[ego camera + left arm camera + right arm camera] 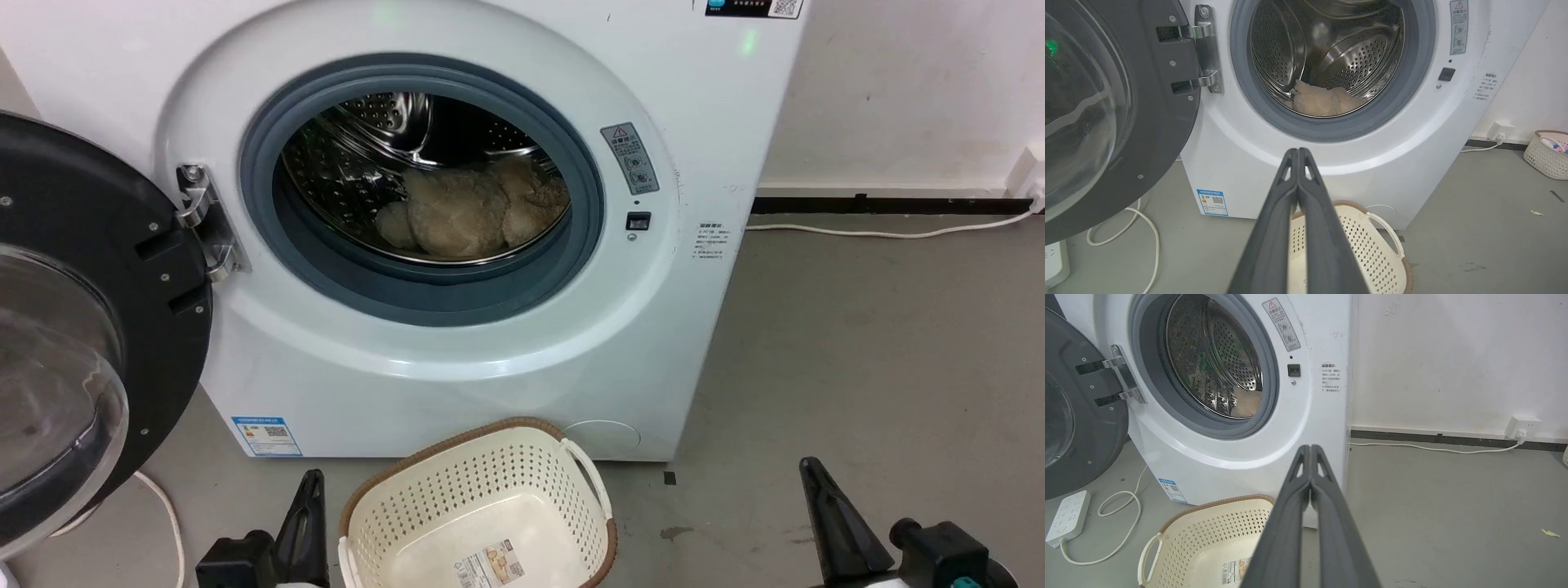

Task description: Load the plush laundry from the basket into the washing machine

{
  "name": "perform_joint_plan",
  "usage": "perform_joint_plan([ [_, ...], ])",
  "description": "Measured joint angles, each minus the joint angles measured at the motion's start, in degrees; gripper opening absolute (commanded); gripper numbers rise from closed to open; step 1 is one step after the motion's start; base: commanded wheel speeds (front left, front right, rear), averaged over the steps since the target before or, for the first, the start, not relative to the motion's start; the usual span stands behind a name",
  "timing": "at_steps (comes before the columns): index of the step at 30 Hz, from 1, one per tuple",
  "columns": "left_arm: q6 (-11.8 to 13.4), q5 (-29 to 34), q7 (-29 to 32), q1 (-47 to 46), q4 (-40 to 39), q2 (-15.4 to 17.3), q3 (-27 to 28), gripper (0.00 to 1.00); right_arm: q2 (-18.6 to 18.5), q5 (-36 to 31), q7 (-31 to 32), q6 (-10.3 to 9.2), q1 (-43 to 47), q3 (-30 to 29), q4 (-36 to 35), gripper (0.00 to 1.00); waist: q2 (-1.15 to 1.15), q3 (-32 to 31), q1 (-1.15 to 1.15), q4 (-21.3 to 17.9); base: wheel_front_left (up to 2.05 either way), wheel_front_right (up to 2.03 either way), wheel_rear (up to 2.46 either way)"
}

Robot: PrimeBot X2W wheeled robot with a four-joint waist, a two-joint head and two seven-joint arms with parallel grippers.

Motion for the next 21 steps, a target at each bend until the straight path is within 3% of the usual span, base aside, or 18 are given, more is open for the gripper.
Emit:
perform_joint_plan([
  [21,-0.58,2.45,2.89,-1.07,-1.3,-0.71,1.1,0.0,0.0,-1.19,2.93,0.0,-1.28,-0.23,-0.82,0.0,0.0,0.46,0.0,0.67,0.0,0.0,0.0],
])
